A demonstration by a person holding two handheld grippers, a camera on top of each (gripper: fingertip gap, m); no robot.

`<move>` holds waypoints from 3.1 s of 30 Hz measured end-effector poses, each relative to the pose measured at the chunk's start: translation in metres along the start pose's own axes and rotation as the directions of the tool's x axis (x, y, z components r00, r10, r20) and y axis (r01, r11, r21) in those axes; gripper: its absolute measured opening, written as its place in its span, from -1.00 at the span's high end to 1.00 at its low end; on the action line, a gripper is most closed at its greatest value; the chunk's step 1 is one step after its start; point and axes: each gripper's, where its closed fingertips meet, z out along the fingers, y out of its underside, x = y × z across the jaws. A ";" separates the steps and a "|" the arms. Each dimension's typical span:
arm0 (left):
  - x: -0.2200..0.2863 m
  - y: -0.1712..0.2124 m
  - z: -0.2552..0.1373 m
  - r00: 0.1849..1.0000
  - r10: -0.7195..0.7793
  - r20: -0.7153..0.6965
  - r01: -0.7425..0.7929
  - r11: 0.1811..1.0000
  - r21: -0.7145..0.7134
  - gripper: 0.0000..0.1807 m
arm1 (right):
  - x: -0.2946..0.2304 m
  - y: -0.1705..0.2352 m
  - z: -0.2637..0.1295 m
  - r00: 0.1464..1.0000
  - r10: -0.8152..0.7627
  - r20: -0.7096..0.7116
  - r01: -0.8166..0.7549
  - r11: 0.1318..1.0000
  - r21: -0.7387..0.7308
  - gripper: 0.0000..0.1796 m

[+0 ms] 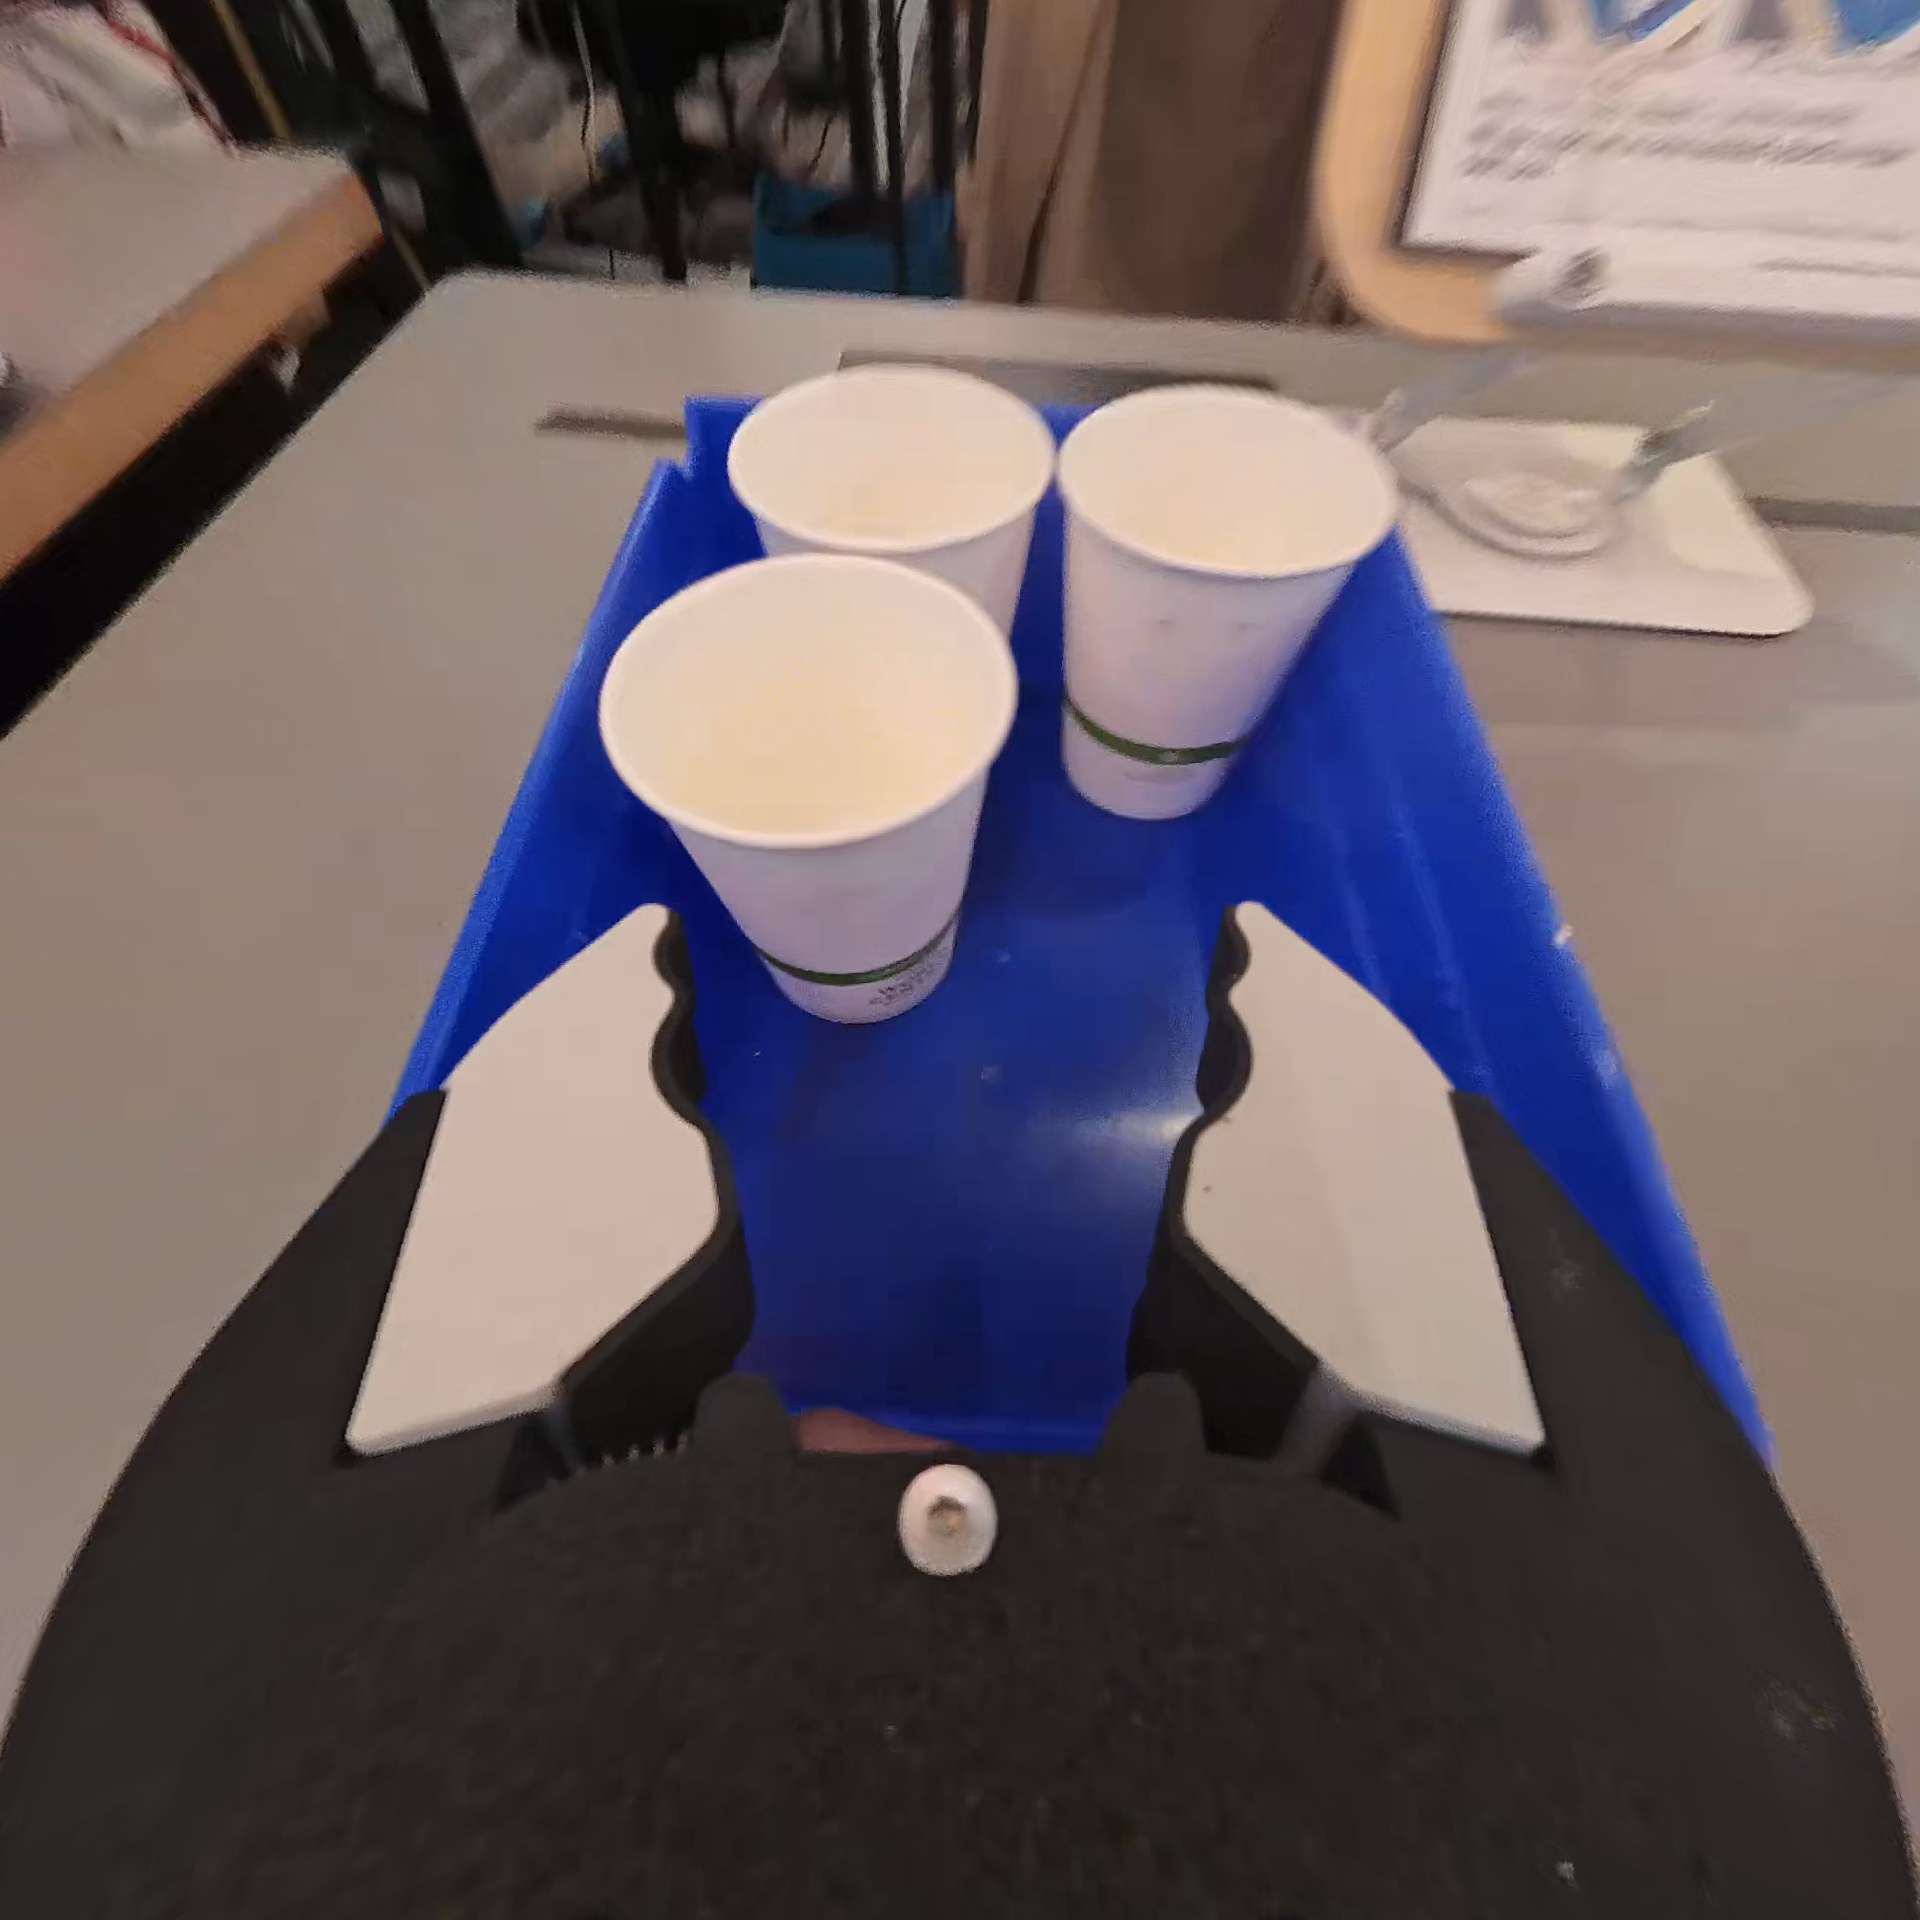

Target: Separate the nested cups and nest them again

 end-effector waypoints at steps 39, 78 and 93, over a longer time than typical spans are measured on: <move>0.253 0.009 -0.146 0.039 0.492 -0.870 -0.634 0.685 0.360 0.05 | -0.009 -0.102 -0.009 0.699 -0.539 0.470 0.640 0.764 -0.077 -0.05; 0.118 0.080 -0.128 0.789 0.176 -0.589 -0.147 0.984 0.097 0.10 | 0.292 -0.207 -0.153 0.761 -0.140 -0.633 0.136 0.989 -0.055 -0.03; 0.097 0.081 -0.119 0.854 0.132 -0.503 -0.095 0.990 0.100 0.10 | 0.323 -0.152 -0.118 0.797 -0.073 -0.599 -0.016 0.990 -0.141 -0.05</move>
